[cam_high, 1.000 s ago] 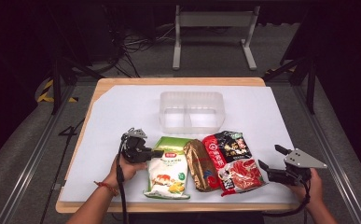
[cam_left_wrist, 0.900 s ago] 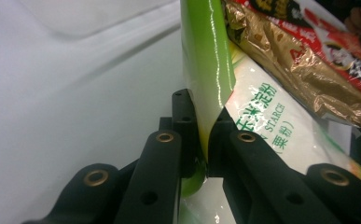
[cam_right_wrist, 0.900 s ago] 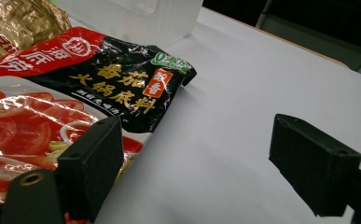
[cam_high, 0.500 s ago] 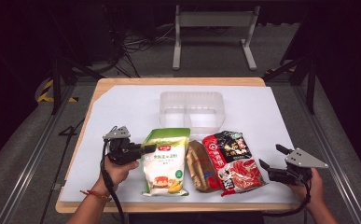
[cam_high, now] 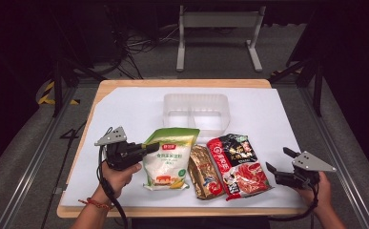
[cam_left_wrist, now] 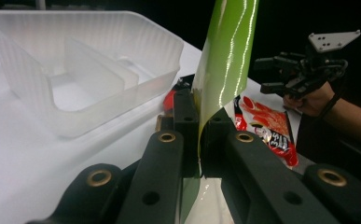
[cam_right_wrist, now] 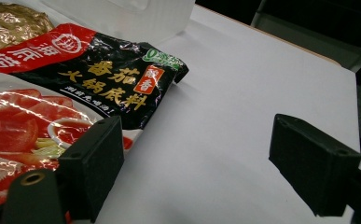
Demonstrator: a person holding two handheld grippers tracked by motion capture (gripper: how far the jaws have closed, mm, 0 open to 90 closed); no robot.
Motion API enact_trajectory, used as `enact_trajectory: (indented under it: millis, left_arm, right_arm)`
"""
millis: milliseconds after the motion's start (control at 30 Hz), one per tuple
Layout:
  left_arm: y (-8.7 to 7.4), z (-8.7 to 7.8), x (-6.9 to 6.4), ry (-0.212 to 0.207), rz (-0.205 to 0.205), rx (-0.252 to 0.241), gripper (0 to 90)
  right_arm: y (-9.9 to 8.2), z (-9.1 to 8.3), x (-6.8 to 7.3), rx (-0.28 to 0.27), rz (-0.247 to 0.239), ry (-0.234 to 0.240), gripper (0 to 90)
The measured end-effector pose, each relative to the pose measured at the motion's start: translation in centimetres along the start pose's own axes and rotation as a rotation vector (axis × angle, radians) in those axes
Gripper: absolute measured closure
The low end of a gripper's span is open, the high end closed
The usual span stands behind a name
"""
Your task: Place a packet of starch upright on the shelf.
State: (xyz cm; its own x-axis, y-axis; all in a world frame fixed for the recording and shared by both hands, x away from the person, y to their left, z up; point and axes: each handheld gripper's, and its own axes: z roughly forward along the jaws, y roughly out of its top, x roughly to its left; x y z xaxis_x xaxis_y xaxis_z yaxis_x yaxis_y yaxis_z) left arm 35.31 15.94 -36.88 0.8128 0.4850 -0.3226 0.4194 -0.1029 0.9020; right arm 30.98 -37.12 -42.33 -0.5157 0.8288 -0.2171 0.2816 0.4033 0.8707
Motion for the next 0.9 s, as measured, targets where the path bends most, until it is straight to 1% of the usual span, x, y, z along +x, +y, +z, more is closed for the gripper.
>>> enact_trajectory:
  millis: [67, 100, 133, 167, 200, 233, 267, 300, 333, 367, 467, 500, 567, 600, 667, 700, 733, 800, 833, 900]
  left_arm:
    - [0.3, -0.1, -0.3, -0.002, 0.015, -0.006, 87.8]
    - [0.4, -0.1, -0.6, 0.001, 0.018, -0.018, 87.9]
    - [0.4, -0.1, -0.6, 0.001, 0.018, -0.018, 87.9]
    - [0.6, -0.2, -1.0, -0.004, 0.027, -0.033, 87.9]
    - [0.6, -0.2, -1.0, -0.004, 0.027, -0.033, 87.9]
    - [0.9, -0.3, -1.4, -0.005, 0.039, -0.046, 88.1]
    - [1.0, -0.3, -1.6, 0.002, 0.039, -0.050, 88.1]
    - [1.1, -0.3, -1.7, 0.005, 0.051, -0.054, 88.1]
    - [1.1, -0.3, -1.7, 0.005, 0.051, -0.054, 88.1]
    - [1.3, -0.3, -1.8, 0.018, 0.055, -0.064, 88.1]
    - [1.4, -0.5, -1.6, 0.024, 0.053, -0.075, 88.1]
    - [1.5, -0.6, -1.6, 0.035, 0.053, -0.083, 88.1]
    - [1.7, -0.9, -1.6, 0.038, 0.041, -0.108, 88.1]
    - [1.8, -0.9, -1.7, 0.042, 0.052, -0.110, 88.1]
    - [2.1, -1.0, -1.7, 0.041, 0.042, -0.128, 88.1]
    - [2.3, -1.0, -1.8, 0.047, 0.048, -0.134, 88.1]
    - [2.5, -1.0, -1.8, 0.055, 0.041, -0.144, 88.1]
    - [2.8, -1.0, -1.8, 0.051, 0.029, -0.163, 88.1]
    - [2.8, -1.0, -1.8, 0.051, 0.029, -0.163, 88.2]
    - [3.3, -0.9, -1.7, 0.061, 0.024, -0.184, 88.1]
  right_arm:
    - [0.0, 0.0, 0.0, -0.001, 0.001, 0.000, 18.2]
    - [0.0, 0.0, 0.0, -0.003, -0.001, -0.001, 18.3]
    - [0.0, 0.0, -0.1, -0.003, 0.000, -0.001, 18.2]
    - [0.0, 0.0, -0.1, -0.003, 0.001, -0.001, 18.3]
    - [0.0, 0.0, -0.1, -0.003, 0.001, -0.001, 18.2]
    - [0.0, 0.0, -0.1, -0.003, 0.001, -0.001, 18.2]
    - [0.0, 0.0, -0.1, -0.004, 0.001, -0.001, 18.2]
    - [0.0, -0.1, -0.1, -0.004, -0.001, -0.002, 18.2]
    - [0.0, -0.1, -0.1, -0.004, -0.001, -0.002, 18.2]
    - [0.0, -0.1, -0.1, -0.004, 0.001, -0.002, 18.3]
    - [0.0, -0.1, -0.1, -0.003, 0.002, -0.003, 18.3]
    - [0.0, -0.1, -0.1, -0.004, 0.001, -0.003, 18.3]
    - [0.0, -0.1, -0.1, -0.004, 0.002, -0.005, 18.3]
    - [0.0, -0.1, -0.1, -0.005, 0.004, -0.006, 18.3]
    - [-0.1, -0.1, -0.1, -0.006, 0.004, -0.006, 18.2]
    - [-0.1, -0.1, -0.1, -0.006, 0.005, -0.007, 18.3]
    - [-0.1, -0.1, -0.1, -0.006, 0.005, -0.006, 18.3]
    - [0.0, -0.1, -0.1, -0.007, 0.005, -0.006, 18.2]
    - [0.0, -0.1, -0.1, -0.007, 0.005, -0.006, 18.2]
    - [0.0, -0.1, -0.1, -0.006, 0.002, -0.006, 18.2]
